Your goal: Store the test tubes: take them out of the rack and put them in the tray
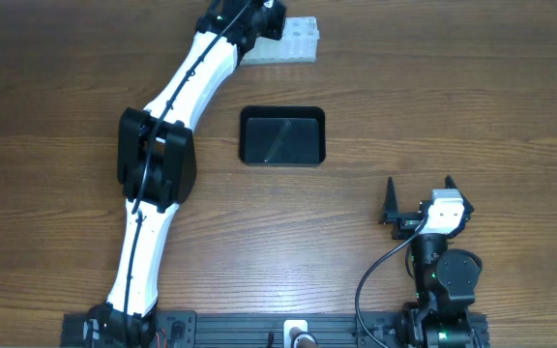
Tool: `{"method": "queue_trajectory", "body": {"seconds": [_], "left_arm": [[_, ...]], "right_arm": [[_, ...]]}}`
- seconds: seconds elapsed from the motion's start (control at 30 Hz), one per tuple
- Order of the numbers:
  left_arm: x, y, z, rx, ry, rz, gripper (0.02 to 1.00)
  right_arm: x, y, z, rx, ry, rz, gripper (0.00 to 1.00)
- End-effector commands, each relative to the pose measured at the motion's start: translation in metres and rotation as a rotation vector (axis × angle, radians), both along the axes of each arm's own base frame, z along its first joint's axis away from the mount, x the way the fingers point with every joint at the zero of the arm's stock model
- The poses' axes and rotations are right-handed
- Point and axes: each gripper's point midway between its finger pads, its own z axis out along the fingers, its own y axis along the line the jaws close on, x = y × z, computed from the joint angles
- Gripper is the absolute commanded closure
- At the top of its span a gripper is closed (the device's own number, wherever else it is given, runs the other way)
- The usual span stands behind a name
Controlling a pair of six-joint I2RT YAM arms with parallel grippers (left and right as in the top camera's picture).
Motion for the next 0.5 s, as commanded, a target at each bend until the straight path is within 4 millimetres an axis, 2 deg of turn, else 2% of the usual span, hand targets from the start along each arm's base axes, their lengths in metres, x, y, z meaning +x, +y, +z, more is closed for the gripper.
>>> {"method": "queue_trajectory", "body": {"seconds": [0.03, 0.13, 0.27, 0.5], "left_arm": [[0.000, -0.004, -0.003, -0.007, 0.002, -0.015, 0.877], [0.000, -0.006, -0.001, -0.015, -0.002, -0.023, 0.886], [0.000, -0.007, 0.021, -0.037, -0.033, -0.021, 0.895], [-0.019, -0.003, 0.155, -0.127, -0.215, -0.035, 0.904]], "right_arm": [[0.000, -0.001, -0.002, -0.004, -0.002, -0.002, 0.007], [0.000, -0.001, -0.002, -0.004, -0.002, -0.002, 0.009], [0.000, -0.001, -0.002, -0.004, -0.002, -0.002, 0.007], [0.000, -0.001, -0.002, -0.004, -0.002, -0.002, 0.007]]}}
